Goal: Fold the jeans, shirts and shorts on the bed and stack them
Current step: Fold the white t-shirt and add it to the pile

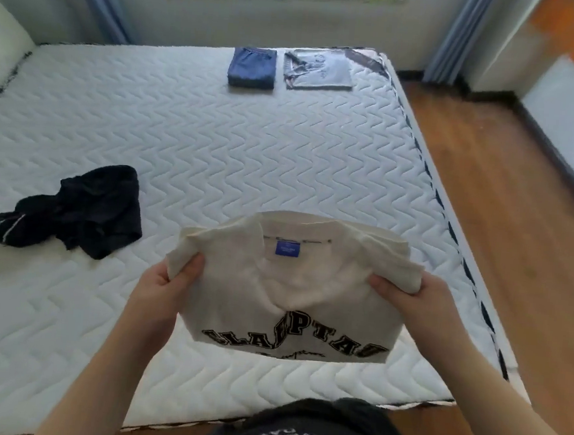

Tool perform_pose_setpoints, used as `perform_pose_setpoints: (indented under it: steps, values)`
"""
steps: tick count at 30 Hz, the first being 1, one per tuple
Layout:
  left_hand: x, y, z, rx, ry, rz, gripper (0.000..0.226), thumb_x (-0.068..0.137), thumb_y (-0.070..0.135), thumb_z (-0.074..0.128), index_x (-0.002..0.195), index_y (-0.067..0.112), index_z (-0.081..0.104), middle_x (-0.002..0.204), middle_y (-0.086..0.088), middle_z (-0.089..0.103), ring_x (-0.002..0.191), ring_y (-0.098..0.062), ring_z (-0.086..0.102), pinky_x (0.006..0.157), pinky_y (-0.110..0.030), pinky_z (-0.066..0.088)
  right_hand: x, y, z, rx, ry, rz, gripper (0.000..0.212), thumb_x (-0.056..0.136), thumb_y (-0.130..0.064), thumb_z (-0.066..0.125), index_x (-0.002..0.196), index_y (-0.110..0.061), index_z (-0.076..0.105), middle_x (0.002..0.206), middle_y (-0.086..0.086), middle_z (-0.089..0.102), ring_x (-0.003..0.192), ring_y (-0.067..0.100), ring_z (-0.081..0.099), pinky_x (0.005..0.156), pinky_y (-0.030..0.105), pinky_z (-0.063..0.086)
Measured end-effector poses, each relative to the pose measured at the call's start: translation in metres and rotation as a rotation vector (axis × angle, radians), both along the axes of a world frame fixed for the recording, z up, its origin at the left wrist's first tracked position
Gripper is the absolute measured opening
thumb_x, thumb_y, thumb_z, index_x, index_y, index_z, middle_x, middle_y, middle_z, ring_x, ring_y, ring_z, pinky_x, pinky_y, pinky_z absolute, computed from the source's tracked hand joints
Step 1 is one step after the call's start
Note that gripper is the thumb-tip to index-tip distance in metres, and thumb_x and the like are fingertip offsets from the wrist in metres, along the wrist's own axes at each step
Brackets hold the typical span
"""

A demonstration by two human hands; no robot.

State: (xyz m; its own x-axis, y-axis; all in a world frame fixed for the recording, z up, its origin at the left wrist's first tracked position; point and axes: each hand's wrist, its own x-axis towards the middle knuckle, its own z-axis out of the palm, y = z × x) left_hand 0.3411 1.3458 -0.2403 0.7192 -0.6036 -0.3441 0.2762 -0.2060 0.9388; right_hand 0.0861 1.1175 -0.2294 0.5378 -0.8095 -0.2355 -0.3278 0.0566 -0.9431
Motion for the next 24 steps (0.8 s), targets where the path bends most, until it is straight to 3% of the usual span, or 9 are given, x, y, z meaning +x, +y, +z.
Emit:
perform_pose_setpoints:
  steps: [7,13,17,24]
  values:
    - [0.009,-0.025,-0.002,-0.131,0.092,-0.286,0.026,0.080,0.040,0.067,0.095,0.022,0.078,0.101,-0.007,0.076,0.088,-0.018,0.073,0.064,-0.024,0.057,-0.029,0.074,-0.002,0.030,-0.110,-0.349,0.029,0.065,-0.049,0.078,0.089,-0.033,0.077,0.094,-0.004,0.077,0.090,0.014,0.072,0.078,0.033,0.058]
    - [-0.007,-0.065,-0.009,-0.139,0.126,-0.554,0.027,0.081,0.039,0.069,0.096,0.019,0.077,0.101,-0.009,0.076,0.088,-0.020,0.073,0.065,-0.025,0.057,-0.071,0.115,0.005,0.005,-0.137,-0.591,0.024,0.071,-0.047,0.075,0.093,-0.038,0.077,0.097,-0.009,0.076,0.091,0.009,0.072,0.071,0.022,0.056]
    - [-0.040,-0.099,-0.004,-0.141,0.147,-0.718,0.026,0.081,0.039,0.069,0.096,0.021,0.078,0.103,-0.008,0.075,0.091,-0.019,0.073,0.067,-0.024,0.057,-0.112,0.129,0.013,-0.053,-0.105,-0.740,0.026,0.070,-0.046,0.077,0.093,-0.033,0.077,0.096,-0.008,0.076,0.088,0.011,0.073,0.070,0.025,0.057]
    - [-0.109,-0.143,0.004,-0.090,0.118,-0.933,0.028,0.080,0.042,0.069,0.094,0.021,0.077,0.102,-0.010,0.075,0.091,-0.022,0.073,0.067,-0.024,0.057,-0.173,0.129,0.012,-0.097,-0.086,-0.942,0.009,0.079,-0.038,0.078,0.088,-0.036,0.077,0.093,-0.010,0.076,0.086,0.011,0.073,0.076,0.034,0.058]
